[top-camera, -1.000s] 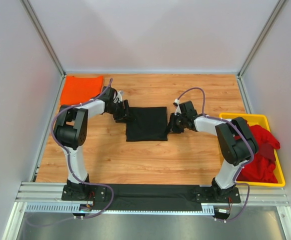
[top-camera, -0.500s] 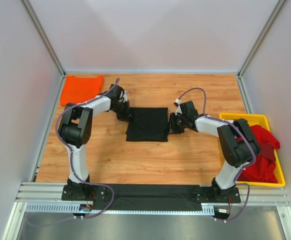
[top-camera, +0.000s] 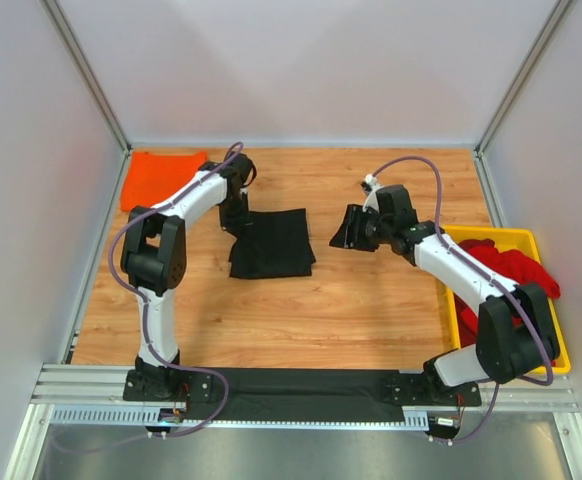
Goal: Fold and stack the t-shirts
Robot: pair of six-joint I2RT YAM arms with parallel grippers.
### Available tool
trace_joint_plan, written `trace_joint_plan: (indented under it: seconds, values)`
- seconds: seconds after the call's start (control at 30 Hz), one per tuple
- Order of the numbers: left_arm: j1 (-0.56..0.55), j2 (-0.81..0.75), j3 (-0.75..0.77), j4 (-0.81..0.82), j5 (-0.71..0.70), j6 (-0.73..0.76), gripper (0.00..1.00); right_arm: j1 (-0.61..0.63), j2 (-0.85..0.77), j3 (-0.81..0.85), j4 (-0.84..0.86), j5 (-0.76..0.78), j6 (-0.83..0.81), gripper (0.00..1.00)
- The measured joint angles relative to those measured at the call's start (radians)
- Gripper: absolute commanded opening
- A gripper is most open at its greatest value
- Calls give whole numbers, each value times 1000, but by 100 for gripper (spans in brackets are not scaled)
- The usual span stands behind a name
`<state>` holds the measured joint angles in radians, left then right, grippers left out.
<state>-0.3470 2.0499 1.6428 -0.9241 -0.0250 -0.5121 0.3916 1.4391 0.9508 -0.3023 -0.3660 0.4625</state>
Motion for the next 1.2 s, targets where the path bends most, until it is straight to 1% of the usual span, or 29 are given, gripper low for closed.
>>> trace_joint_plan:
  seconds: [0.07, 0.1, 0.2, 0.33, 0.5, 0.7, 0.93, 1.1, 1.2]
  values:
    - [-5, 5, 37, -52, -48, -1, 0, 0, -23, 14, -18, 6, 0, 48]
    - [-5, 16, 80, -89, -73, 2, 0, 0, -32, 18, -23, 7, -1, 48]
    - [-5, 77, 252, -148, -138, 28, 0, 0, -61, 27, -40, 8, -4, 48]
    - [8, 152, 443, -198, -219, 78, 0, 1, -79, 37, -60, 11, -13, 48]
    - [76, 194, 572, -244, -263, 133, 0, 0, -81, 52, -67, 19, -29, 48]
    - [183, 197, 655, -225, -283, 214, 0, 0, -63, 96, -76, 26, -62, 48]
    - [280, 197, 674, -155, -290, 291, 0, 0, -39, 123, -98, 45, -92, 48]
    - [398, 201, 676, -66, -197, 343, 0, 0, -39, 124, -112, 63, -103, 48]
    - [478, 241, 702, -3, -156, 376, 0, 0, -31, 133, -118, 70, -105, 48]
